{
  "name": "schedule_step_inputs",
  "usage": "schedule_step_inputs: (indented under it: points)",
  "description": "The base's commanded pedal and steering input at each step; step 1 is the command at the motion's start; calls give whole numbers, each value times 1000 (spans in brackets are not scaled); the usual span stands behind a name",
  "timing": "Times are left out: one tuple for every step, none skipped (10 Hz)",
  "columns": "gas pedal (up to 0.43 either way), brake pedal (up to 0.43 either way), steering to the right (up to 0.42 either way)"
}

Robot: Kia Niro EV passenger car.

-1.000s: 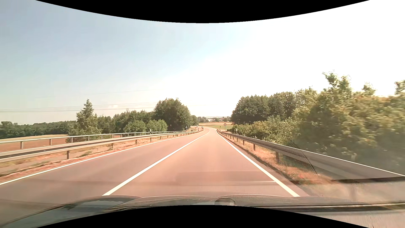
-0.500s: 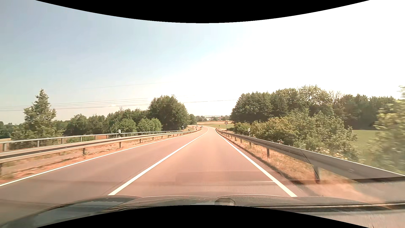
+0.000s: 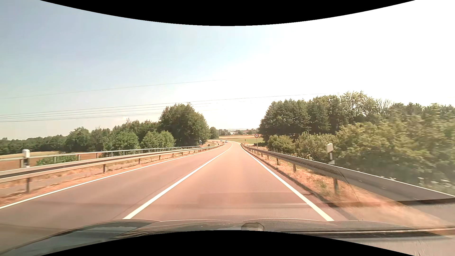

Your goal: Follow the waypoints while adhering to traffic rules and regulations

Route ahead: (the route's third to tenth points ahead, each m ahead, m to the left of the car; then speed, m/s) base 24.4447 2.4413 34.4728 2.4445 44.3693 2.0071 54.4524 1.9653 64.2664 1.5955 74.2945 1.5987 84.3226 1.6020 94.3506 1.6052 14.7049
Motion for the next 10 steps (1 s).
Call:
schedule_step_inputs:
  points:
    - [220,0,5]
    - [209,0,4]
    - [209,0,4]
    - [189,0,4]
    - [169,0,3]
    - [169,0,3]
    - [169,0,1]
    - [169,0,1]
    - [169,0,1]
    - [169,0,1]
